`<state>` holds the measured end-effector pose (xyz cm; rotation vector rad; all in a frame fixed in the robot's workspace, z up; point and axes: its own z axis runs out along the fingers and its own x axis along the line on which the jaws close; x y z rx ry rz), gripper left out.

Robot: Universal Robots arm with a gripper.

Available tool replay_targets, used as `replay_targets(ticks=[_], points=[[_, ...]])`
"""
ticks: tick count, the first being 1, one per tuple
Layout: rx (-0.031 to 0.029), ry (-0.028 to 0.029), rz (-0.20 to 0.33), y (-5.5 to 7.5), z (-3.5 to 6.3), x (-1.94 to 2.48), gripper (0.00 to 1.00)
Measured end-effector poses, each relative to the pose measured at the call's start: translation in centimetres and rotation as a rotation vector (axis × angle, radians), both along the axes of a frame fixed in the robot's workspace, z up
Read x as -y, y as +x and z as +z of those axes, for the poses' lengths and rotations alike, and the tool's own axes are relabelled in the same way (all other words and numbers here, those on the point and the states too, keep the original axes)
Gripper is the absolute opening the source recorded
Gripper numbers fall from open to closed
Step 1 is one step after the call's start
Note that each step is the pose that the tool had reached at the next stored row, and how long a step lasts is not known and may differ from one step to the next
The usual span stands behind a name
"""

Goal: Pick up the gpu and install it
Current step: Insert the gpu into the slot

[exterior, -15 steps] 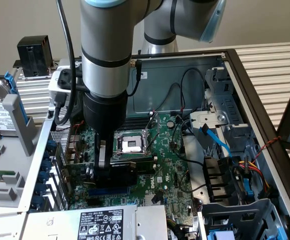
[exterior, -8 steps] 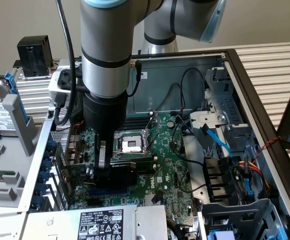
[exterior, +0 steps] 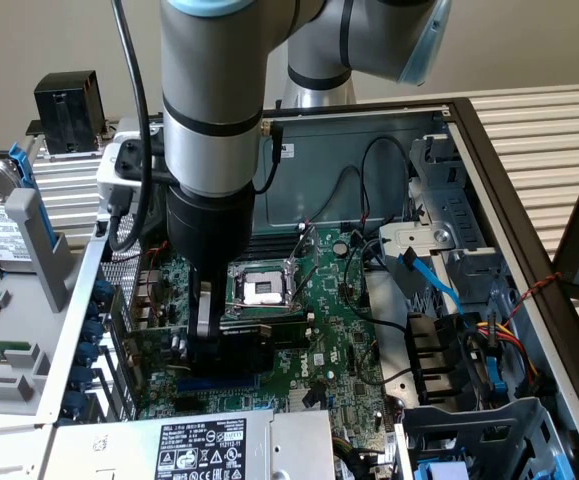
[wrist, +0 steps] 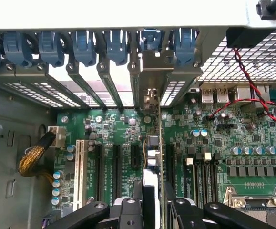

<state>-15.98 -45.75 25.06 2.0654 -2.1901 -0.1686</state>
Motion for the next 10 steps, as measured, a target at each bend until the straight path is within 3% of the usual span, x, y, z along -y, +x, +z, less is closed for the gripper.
replay_targets(ticks=[10], points=[[-0.0001, -0.0014, 0.000, -0.10, -0.14, -0.02, 0.27]])
